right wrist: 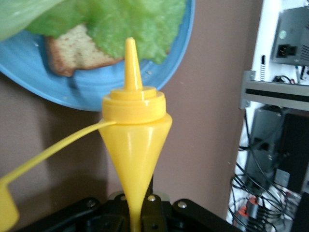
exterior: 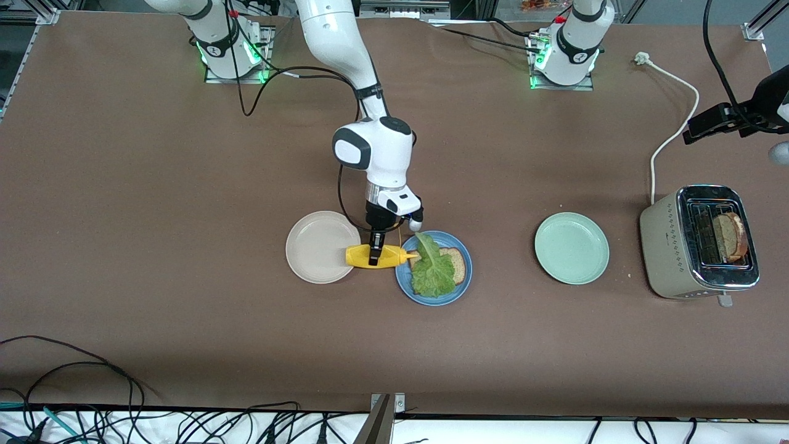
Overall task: Make sandwich in blue plate with both arms
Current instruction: 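Tilt the yellow bottle nozzle down over the lettuce with the right gripper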
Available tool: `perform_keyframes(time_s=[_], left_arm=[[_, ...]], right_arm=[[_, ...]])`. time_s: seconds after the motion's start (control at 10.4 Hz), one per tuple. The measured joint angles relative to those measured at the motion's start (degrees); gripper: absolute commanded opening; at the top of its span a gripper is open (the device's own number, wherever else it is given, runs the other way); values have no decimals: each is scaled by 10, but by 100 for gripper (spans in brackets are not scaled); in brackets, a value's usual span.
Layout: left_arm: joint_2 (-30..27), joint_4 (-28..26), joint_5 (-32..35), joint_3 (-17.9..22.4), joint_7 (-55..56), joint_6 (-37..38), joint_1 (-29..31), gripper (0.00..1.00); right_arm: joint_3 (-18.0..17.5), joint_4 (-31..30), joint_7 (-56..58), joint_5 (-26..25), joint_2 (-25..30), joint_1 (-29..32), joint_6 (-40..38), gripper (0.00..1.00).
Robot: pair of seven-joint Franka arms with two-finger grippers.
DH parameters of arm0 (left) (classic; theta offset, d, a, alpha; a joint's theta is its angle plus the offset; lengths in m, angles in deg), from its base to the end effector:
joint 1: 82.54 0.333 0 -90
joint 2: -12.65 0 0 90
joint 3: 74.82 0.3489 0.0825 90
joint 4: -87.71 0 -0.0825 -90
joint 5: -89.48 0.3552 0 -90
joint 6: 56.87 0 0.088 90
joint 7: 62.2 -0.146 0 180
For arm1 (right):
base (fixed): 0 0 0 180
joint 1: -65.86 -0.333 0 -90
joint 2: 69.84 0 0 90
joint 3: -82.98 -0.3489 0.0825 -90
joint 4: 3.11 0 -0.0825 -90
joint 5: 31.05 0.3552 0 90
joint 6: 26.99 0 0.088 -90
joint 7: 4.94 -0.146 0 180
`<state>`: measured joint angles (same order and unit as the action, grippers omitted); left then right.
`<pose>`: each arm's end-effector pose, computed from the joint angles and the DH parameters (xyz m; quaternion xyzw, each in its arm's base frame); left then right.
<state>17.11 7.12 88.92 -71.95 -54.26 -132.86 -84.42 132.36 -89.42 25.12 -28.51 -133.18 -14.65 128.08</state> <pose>0.5200 0.0062 0.6293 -0.9939 -0.0769 0.0790 0.0019 0.5495 0.5233 0.2015 0.6708 0.6393 0.2059 0.3146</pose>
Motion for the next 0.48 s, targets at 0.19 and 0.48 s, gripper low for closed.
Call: perform_keyframes(time_s=[0.19, 0.48], left_arm=[[0, 0, 0, 0, 0, 0, 4, 100], [0, 0, 0, 1, 0, 0, 16, 100]], right_arm=[[42, 6, -9, 18, 10, -36, -62, 0], [78, 9, -10, 53, 62, -66, -149, 0]])
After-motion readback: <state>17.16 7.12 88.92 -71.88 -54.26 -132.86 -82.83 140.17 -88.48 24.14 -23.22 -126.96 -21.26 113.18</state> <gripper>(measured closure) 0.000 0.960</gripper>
